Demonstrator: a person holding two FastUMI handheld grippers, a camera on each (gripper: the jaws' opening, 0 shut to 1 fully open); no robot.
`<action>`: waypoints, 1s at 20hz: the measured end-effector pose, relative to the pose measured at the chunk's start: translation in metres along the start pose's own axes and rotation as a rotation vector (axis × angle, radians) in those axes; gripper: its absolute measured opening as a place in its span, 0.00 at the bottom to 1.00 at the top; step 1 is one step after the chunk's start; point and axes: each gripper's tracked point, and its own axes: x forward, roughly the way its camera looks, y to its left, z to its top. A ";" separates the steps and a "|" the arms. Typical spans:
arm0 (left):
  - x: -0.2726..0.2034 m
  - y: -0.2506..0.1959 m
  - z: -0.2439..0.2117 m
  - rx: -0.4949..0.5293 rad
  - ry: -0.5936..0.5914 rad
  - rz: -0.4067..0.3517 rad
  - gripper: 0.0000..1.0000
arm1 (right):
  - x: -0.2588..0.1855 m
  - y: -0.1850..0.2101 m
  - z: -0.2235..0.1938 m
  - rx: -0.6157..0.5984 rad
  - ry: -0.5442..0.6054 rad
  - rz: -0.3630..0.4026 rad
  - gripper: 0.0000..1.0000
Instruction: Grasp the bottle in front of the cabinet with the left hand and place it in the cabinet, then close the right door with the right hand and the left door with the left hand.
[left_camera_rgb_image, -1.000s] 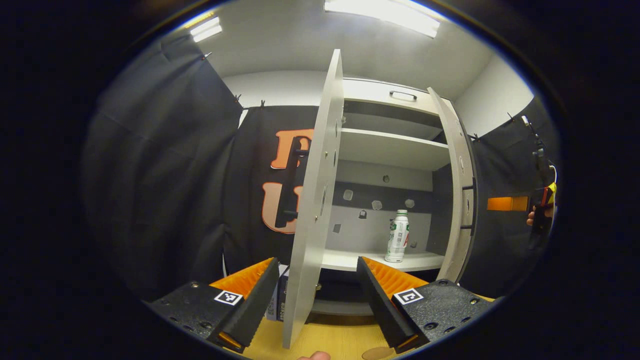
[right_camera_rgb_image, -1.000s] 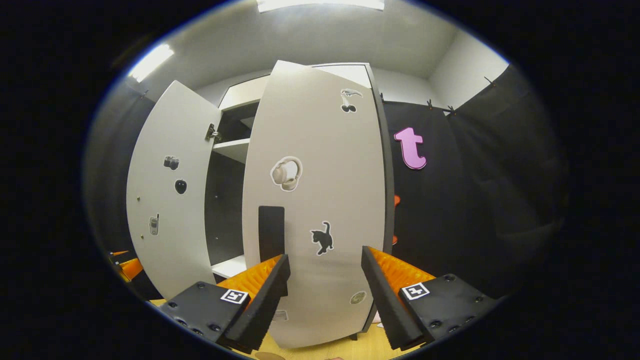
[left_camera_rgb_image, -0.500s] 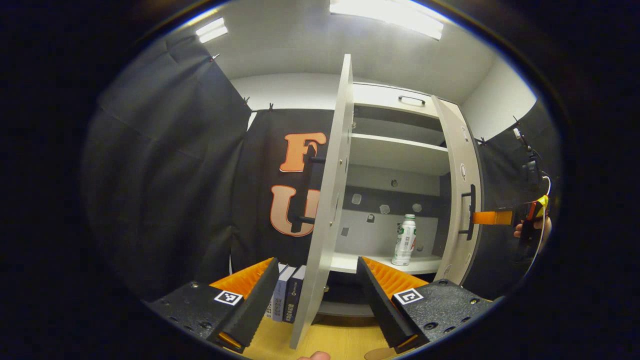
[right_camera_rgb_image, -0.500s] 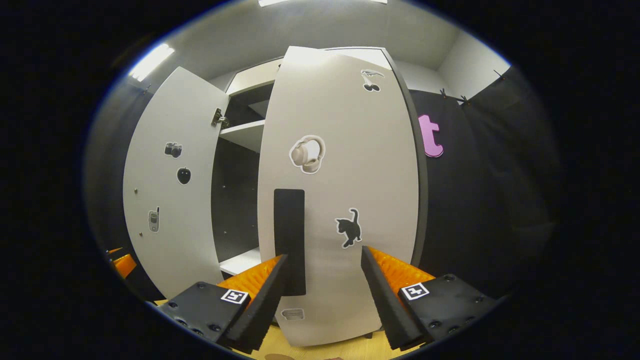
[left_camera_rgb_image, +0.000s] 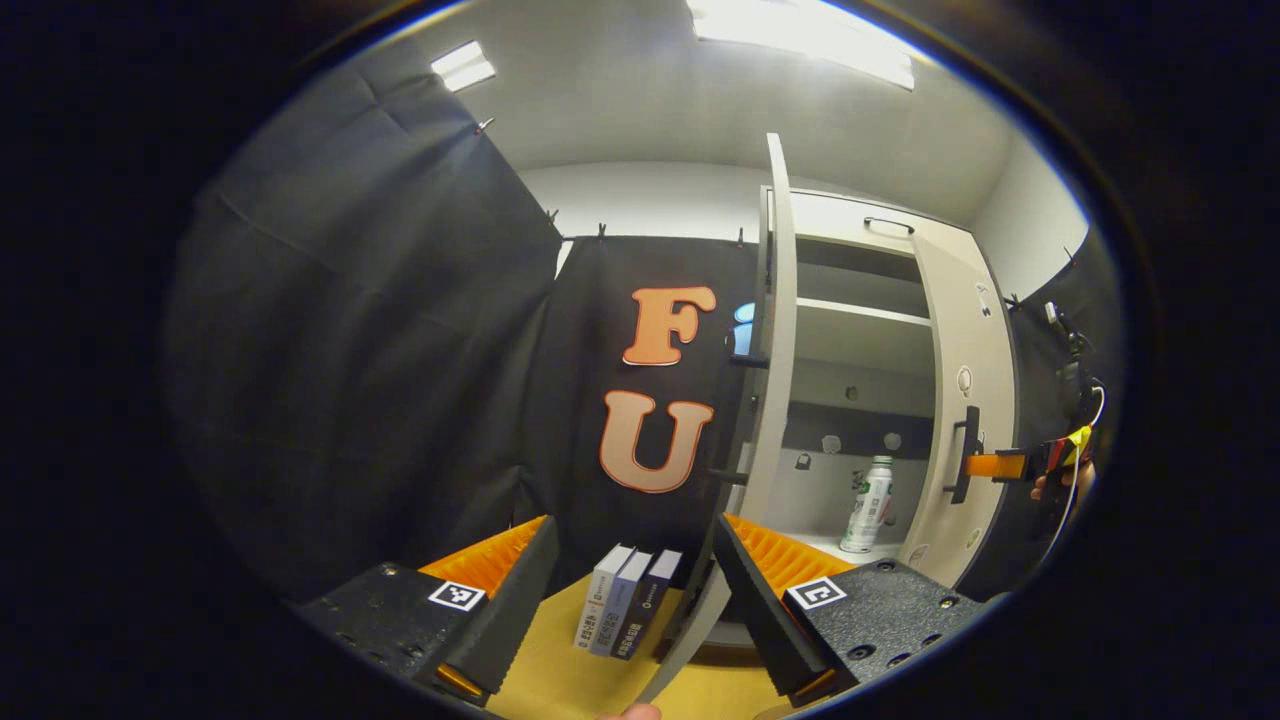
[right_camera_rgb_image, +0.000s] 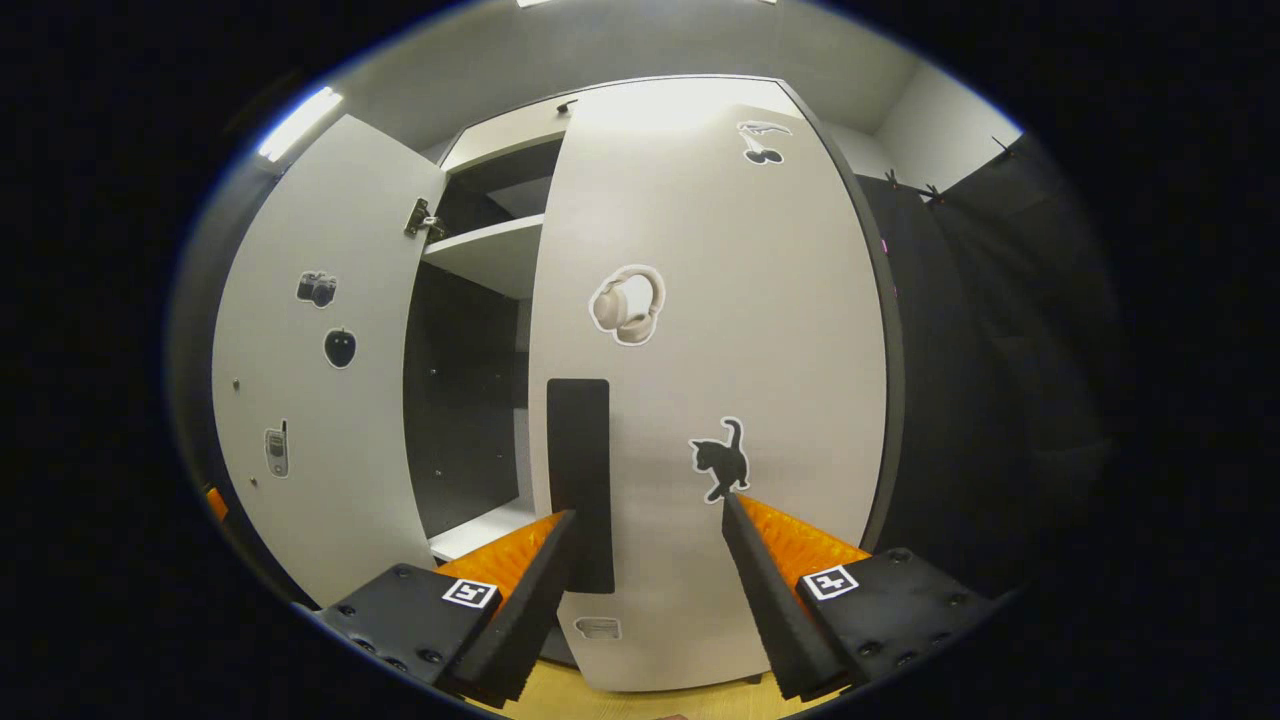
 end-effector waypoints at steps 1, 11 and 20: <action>0.000 0.005 0.001 0.000 -0.002 0.010 0.94 | 0.003 0.001 -0.001 -0.003 0.002 -0.006 0.95; 0.020 0.025 0.007 -0.049 -0.023 0.033 0.94 | 0.005 0.003 -0.002 0.032 0.008 -0.040 0.95; 0.080 0.022 0.040 -0.068 -0.094 -0.020 0.94 | -0.074 -0.005 0.007 0.000 0.000 -0.044 0.95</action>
